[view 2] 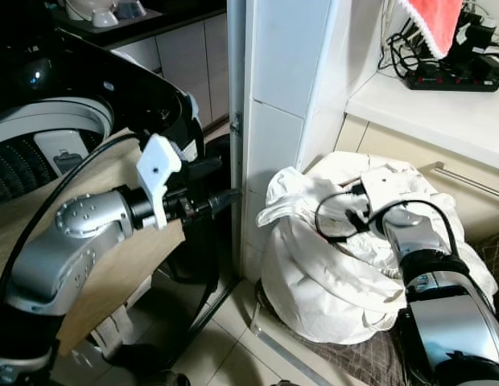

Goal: Clothes washing

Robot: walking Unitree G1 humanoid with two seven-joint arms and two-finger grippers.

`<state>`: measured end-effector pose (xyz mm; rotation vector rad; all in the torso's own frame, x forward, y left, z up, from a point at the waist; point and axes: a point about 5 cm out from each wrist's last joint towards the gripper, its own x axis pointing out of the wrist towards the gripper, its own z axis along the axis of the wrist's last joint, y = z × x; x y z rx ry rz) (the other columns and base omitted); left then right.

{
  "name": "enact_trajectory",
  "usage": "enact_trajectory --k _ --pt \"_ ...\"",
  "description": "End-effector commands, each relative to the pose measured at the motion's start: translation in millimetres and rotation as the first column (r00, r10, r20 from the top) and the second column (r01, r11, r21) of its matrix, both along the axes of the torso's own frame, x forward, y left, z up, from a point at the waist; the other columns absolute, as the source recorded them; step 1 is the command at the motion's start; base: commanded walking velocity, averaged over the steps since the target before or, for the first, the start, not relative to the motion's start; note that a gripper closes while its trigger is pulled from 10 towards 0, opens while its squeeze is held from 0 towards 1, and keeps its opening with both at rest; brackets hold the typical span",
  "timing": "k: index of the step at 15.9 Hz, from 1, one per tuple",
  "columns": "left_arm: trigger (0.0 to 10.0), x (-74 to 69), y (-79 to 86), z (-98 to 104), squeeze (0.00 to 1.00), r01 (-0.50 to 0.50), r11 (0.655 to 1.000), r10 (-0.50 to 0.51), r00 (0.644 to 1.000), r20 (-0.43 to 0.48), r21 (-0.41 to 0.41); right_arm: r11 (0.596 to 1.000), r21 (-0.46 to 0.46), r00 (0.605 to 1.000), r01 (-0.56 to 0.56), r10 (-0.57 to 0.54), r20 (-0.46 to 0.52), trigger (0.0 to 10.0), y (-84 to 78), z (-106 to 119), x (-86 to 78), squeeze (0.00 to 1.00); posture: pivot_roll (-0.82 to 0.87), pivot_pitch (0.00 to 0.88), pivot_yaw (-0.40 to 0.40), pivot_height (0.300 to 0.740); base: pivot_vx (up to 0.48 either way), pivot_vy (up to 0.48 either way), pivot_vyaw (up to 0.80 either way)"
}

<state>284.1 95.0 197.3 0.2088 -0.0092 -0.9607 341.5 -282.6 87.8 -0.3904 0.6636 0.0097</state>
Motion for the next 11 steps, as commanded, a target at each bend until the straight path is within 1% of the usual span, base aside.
enact_trajectory --k 1,3,4,5,6,7,8,10,11 --pt "10.0 -5.1 1.7 2 0.00 -0.012 1.000 0.011 1.000 0.021 0.019 0.999 -0.034 1.000 0.005 -0.004 0.014 10.0 -2.0 1 0.5 0.00 0.04 0.084 0.035 0.740 0.000 0.000 0.00" --pt "10.0 -13.3 4.7 1 0.00 0.001 1.000 -0.002 1.000 0.020 0.026 0.998 -0.061 0.999 0.031 -0.030 0.020 10.0 -7.3 -4 -4.0 0.00 0.06 0.102 0.038 0.740 0.000 0.000 0.00" --pt "10.0 -19.3 6.4 -2 0.00 0.023 0.999 -0.024 1.000 0.007 0.045 0.997 -0.067 0.999 0.039 -0.038 0.014 10.0 -10.4 -8 -7.3 0.00 0.06 0.113 0.038 0.740 0.000 0.000 0.00" --pt "10.0 -23.5 6.2 -4 0.00 0.045 0.998 -0.044 0.999 -0.012 0.052 0.997 -0.065 0.999 0.047 -0.046 0.007 3.6 -11.9 -9 -9.0 0.00 0.06 0.112 0.037 0.740 0.000 0.000 0.00" --pt "10.0 -25.1 5.8 -5 0.00 0.056 0.997 -0.055 0.998 -0.022 0.053 0.997 -0.066 0.999 0.051 -0.051 0.004 3.6 -12.7 -10 -9.7 0.00 0.06 0.109 0.036 0.740 0.000 0.000 0.00" --pt "10.0 -29.7 4.2 -7 0.00 0.092 0.994 -0.089 0.995 -0.050 0.060 0.997 -0.051 0.998 0.062 -0.062 0.002 0.0 -13.7 -11 -10.8 0.00 0.06 0.107 0.035 0.740 0.000 0.000 0.00" --pt "10.0 -34.1 3.5 -10 0.00 0.125 0.990 -0.119 0.989 -0.088 0.064 0.997 -0.045 0.998 0.068 -0.068 0.001 0.0 -14.4 -11 -11.3 0.00 0.06 0.107 0.035 0.740 0.000 0.000 0.00" --pt "10.0 -40.6 1.7 -16 0.00 0.182 0.979 -0.170 0.978 -0.117 0.095 0.997 -0.051 0.998 0.065 -0.065 0.002 0.0 -15.8 -10 -11.5 0.00 0.05 0.091 0.034 0.740 0.000 0.000 0.00" --pt "10.0 -40.3 1.1 -16 0.00 0.180 0.979 -0.169 0.979 -0.116 0.093 0.997 -0.052 0.998 0.065 -0.064 0.004 0.0 -15.9 -10 -11.2 0.00 0.05 0.091 0.034 0.740 0.000 0.000 0.00"
